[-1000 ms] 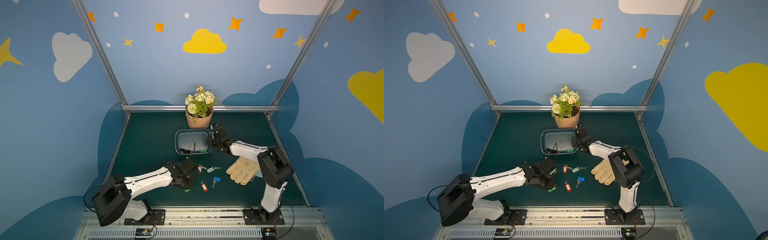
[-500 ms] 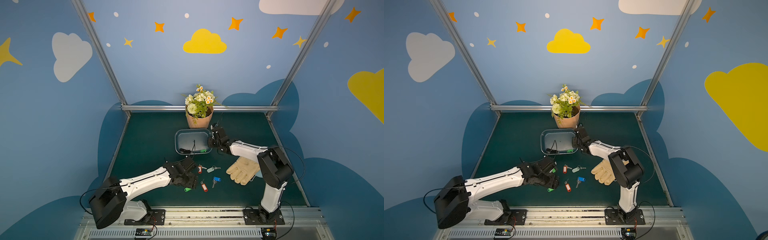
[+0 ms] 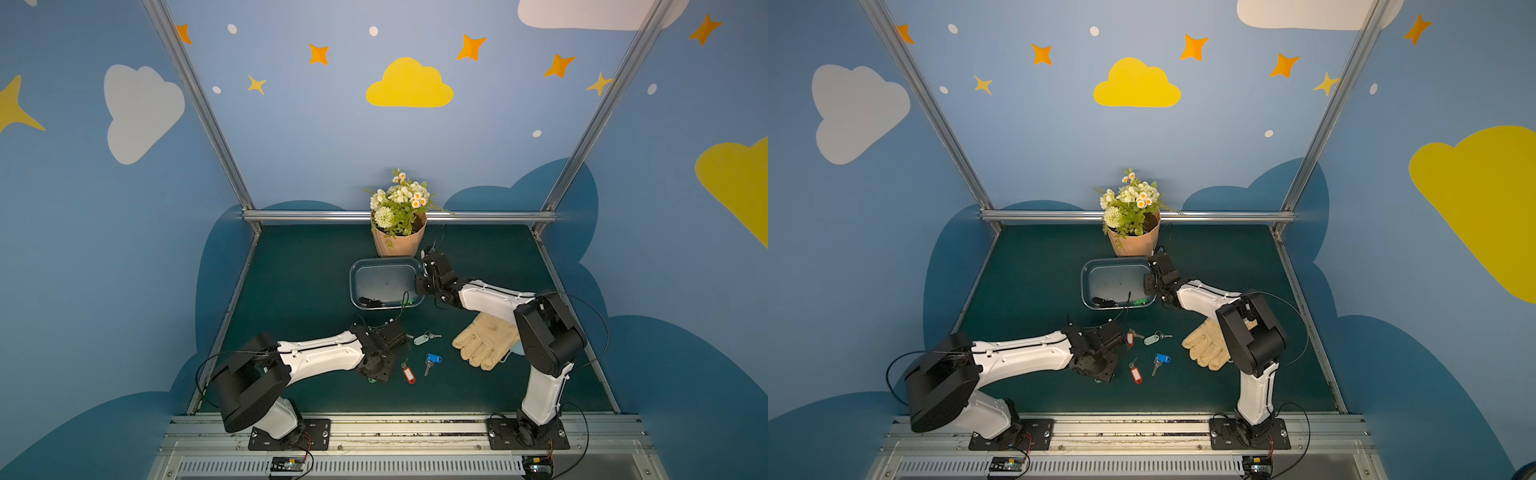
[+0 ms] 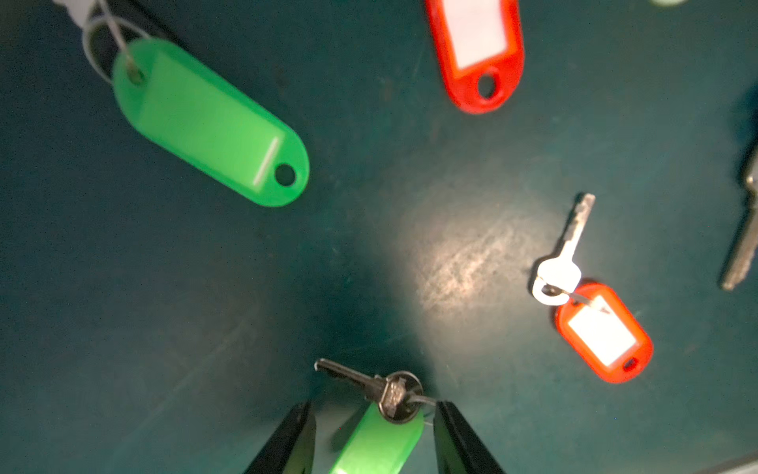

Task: Take the keys out of the storage box
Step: Place the key at the center of the board.

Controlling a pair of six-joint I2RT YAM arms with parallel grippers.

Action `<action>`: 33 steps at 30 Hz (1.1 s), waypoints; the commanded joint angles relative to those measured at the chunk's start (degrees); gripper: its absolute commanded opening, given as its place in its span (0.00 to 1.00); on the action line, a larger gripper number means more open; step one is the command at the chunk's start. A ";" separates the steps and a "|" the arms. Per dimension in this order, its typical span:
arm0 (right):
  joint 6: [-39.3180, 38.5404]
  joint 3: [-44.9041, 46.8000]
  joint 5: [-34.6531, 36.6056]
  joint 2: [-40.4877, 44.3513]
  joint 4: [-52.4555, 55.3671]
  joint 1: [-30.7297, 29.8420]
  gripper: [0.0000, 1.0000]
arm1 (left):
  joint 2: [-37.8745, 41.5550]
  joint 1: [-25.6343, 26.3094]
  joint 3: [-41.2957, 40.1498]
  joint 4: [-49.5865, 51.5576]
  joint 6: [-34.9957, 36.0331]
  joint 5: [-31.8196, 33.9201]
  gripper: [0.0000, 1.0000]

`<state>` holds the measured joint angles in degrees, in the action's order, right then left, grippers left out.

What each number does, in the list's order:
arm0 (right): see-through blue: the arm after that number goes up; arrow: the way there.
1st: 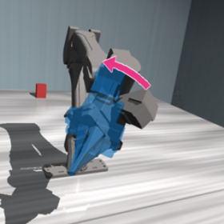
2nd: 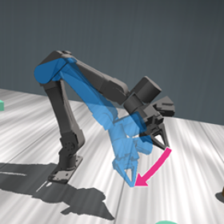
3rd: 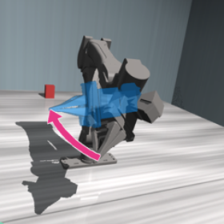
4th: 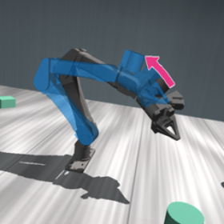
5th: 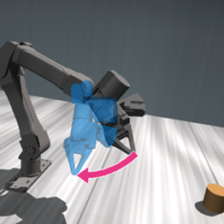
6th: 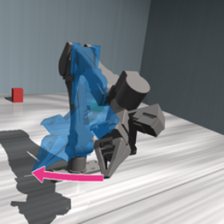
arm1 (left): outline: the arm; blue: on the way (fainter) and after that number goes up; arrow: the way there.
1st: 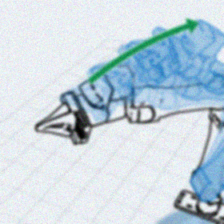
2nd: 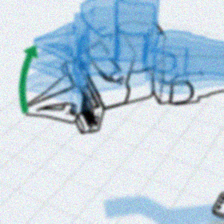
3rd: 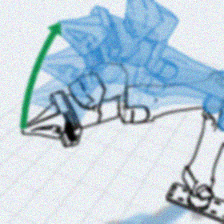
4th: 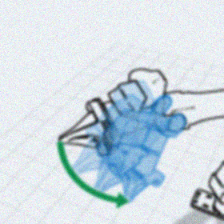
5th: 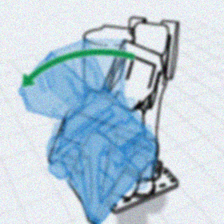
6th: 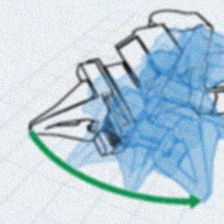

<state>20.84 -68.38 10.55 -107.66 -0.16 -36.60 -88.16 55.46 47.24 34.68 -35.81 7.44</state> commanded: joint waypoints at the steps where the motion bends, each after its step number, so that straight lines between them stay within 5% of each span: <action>1: 0.00 -1.22 0.79 -0.64 2.05 -0.31 0.00 | -1.26 0.08 1.02 2.41 -0.28 3.03 0.48; 10: -0.37 -0.99 1.45 -0.27 2.45 -0.23 0.00 | -1.92 -0.58 1.45 -0.20 0.18 4.96 0.35; 21: -0.72 -1.06 1.67 0.07 2.79 -0.09 0.00 | -2.74 -4.40 1.61 -5.18 2.60 3.35 0.33; 33: -0.67 -1.62 1.45 0.78 3.53 0.04 0.00 | 7.01 -4.00 1.78 0.70 2.33 2.97 0.64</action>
<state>20.71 -68.58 11.16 -107.66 0.58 -36.60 -83.53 51.44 48.01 32.01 -33.67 10.44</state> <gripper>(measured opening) 0.090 0.635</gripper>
